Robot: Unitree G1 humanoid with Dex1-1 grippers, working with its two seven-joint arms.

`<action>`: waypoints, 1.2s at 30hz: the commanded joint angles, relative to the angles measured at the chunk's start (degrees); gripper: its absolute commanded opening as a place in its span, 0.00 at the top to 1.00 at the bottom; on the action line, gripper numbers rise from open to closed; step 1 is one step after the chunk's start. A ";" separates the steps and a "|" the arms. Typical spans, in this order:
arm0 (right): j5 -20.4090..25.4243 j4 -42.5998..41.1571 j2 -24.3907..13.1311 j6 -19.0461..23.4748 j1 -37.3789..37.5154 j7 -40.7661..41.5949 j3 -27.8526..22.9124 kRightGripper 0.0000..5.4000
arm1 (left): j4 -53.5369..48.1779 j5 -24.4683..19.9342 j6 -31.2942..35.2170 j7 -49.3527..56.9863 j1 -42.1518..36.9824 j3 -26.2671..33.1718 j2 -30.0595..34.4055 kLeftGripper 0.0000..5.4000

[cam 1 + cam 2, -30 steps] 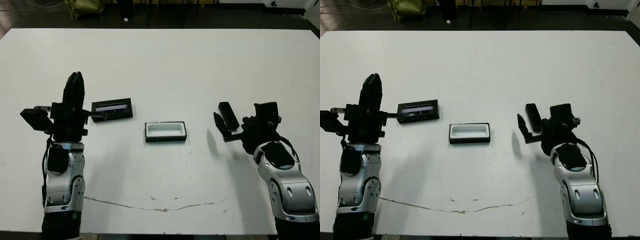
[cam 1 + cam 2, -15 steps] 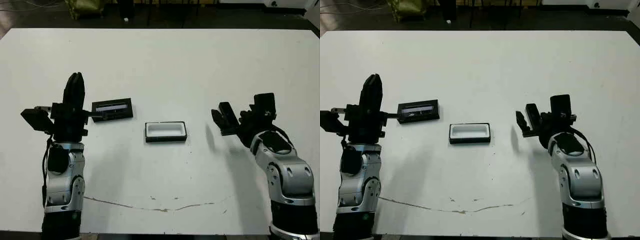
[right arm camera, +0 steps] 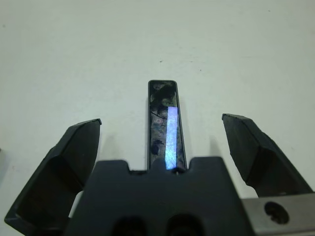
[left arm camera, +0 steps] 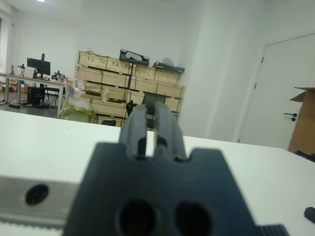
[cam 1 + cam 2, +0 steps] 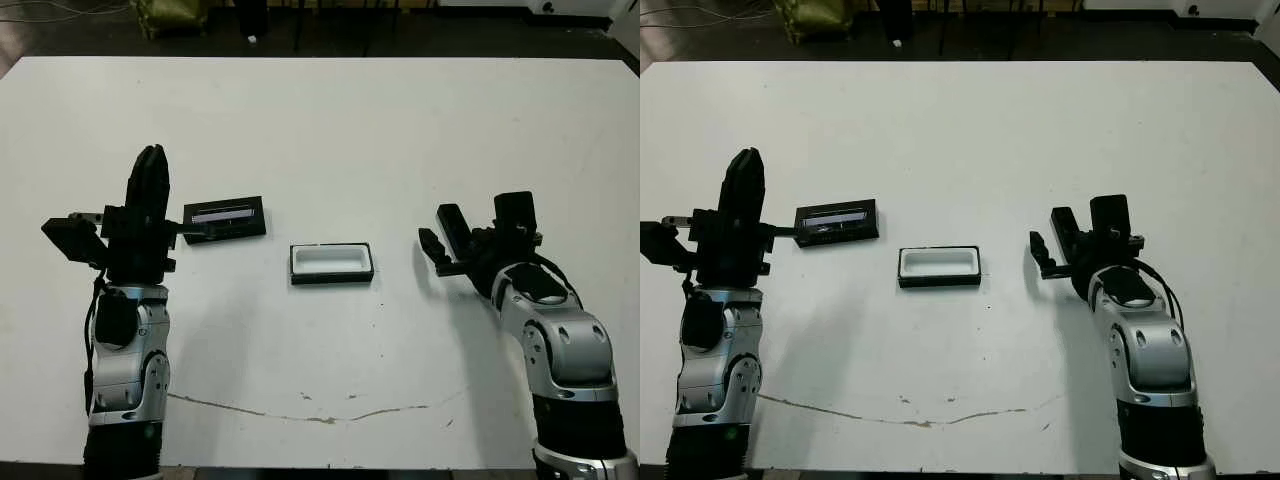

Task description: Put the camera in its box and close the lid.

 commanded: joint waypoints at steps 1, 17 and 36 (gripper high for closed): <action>-0.59 1.05 -0.74 0.07 1.15 0.29 0.27 0.00 | 0.78 0.11 0.13 -0.17 1.01 0.22 0.66 1.00; -0.94 4.02 0.11 -2.89 3.07 0.55 -0.10 0.17 | 0.85 -0.32 0.28 -0.62 0.90 0.39 0.88 1.00; -2.35 5.85 2.25 -11.10 6.93 -1.65 -0.50 0.79 | 0.54 0.01 0.53 -0.20 1.06 0.51 0.82 1.00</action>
